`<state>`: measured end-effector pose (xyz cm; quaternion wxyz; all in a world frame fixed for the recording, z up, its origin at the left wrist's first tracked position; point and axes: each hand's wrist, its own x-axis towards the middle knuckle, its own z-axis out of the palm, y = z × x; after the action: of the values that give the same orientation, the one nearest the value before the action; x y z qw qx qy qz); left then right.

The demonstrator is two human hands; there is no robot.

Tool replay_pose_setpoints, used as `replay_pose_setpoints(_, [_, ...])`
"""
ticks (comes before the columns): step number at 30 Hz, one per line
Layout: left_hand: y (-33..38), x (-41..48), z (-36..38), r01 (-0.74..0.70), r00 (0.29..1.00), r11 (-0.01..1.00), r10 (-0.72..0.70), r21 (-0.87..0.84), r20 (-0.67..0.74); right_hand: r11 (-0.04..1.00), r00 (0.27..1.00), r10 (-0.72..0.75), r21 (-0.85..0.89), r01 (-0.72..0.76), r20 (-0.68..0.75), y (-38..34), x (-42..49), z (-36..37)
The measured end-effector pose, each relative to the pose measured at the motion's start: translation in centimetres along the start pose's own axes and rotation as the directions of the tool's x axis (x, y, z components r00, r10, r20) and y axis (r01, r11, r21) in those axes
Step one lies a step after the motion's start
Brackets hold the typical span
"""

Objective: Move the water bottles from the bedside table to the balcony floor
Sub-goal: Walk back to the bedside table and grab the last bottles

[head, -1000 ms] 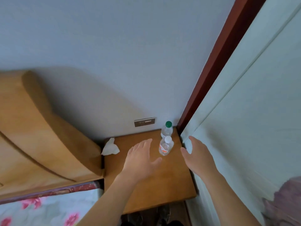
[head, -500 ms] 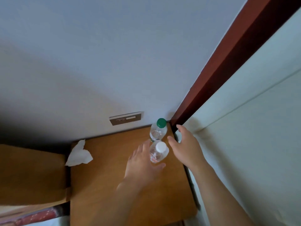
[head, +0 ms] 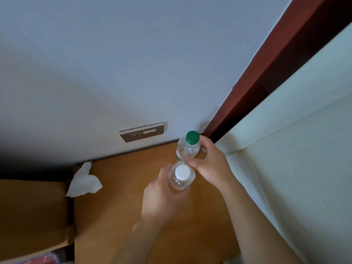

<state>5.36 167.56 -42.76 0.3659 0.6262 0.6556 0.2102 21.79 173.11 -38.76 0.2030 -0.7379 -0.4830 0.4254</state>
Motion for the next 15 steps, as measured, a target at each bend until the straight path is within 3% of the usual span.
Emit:
replay_pose_setpoints(7, [-2.5, 0.1, -1.7, 0.013, 0.997, 1.0, -0.013, -0.007, -0.076, 0.997, 0.998, -0.032, 0.064, 0.035, -0.054, 0.1, 1.2, 2.1])
replay_pose_setpoints(15, [-3.7, -0.7, -5.4, 0.055, 0.989, 0.998, -0.055, 0.002, -0.136, 0.99, 0.977, -0.143, -0.01, 0.143, -0.156, -2.1, -1.0, 3.0])
